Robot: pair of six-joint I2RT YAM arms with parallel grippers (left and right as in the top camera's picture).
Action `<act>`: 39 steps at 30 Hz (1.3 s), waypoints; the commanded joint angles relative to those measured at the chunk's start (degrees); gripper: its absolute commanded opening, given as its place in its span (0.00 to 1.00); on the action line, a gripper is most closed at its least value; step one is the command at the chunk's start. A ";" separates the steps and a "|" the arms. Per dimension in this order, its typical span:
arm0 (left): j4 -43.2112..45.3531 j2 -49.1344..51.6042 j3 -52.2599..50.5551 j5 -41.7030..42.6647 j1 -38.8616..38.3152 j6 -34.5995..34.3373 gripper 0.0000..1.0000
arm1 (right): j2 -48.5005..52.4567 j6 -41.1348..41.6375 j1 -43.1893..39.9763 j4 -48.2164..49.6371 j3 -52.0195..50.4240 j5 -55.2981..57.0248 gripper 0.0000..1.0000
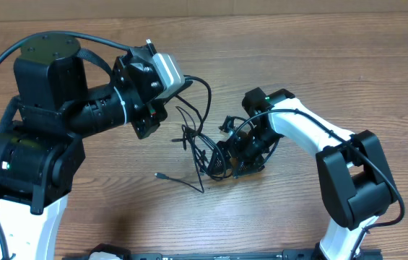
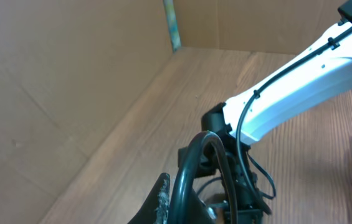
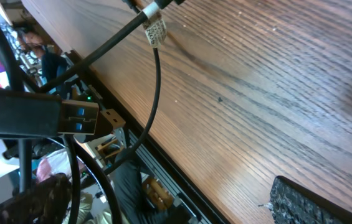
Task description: Untangle cables
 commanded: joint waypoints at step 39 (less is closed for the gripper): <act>-3.32 -1.03 0.76 -28.39 0.37 -20.26 0.04 | -1.57 1.22 -9.49 0.50 0.81 0.59 1.00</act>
